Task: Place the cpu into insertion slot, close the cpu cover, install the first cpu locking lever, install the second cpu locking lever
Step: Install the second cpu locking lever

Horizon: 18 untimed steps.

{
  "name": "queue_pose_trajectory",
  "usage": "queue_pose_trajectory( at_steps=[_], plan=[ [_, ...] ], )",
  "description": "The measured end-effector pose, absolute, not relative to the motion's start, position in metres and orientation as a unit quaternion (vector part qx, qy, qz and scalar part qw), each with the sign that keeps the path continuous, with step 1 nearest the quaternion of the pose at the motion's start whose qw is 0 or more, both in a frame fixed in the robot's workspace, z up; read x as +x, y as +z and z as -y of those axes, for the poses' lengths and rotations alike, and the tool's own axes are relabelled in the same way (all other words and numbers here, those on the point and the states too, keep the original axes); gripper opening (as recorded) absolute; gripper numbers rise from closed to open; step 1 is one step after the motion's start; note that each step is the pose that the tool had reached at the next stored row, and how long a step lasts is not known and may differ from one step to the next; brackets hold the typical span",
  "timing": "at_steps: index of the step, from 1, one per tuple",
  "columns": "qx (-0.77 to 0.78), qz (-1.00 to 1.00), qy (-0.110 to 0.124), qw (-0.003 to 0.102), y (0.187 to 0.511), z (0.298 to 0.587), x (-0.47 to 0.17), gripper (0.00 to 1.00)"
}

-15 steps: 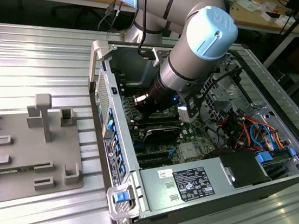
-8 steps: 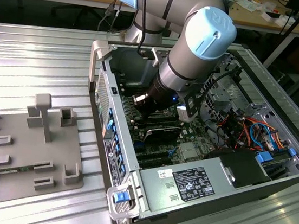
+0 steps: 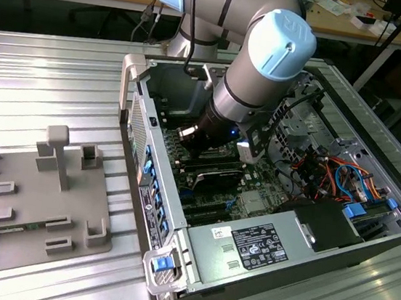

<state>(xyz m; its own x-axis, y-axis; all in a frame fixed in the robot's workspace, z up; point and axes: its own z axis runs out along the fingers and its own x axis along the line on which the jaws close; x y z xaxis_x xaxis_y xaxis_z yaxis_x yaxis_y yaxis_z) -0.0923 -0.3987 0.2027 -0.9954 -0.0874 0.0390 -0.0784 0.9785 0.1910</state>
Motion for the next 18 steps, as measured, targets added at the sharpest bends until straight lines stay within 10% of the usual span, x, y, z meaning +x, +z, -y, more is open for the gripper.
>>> queue_pose_trajectory(
  at_steps=[18],
  plan=[
    [0.041, 0.995, -0.083, 0.024, 0.2011, 0.3957, -0.0923, 0.11]
  ],
)
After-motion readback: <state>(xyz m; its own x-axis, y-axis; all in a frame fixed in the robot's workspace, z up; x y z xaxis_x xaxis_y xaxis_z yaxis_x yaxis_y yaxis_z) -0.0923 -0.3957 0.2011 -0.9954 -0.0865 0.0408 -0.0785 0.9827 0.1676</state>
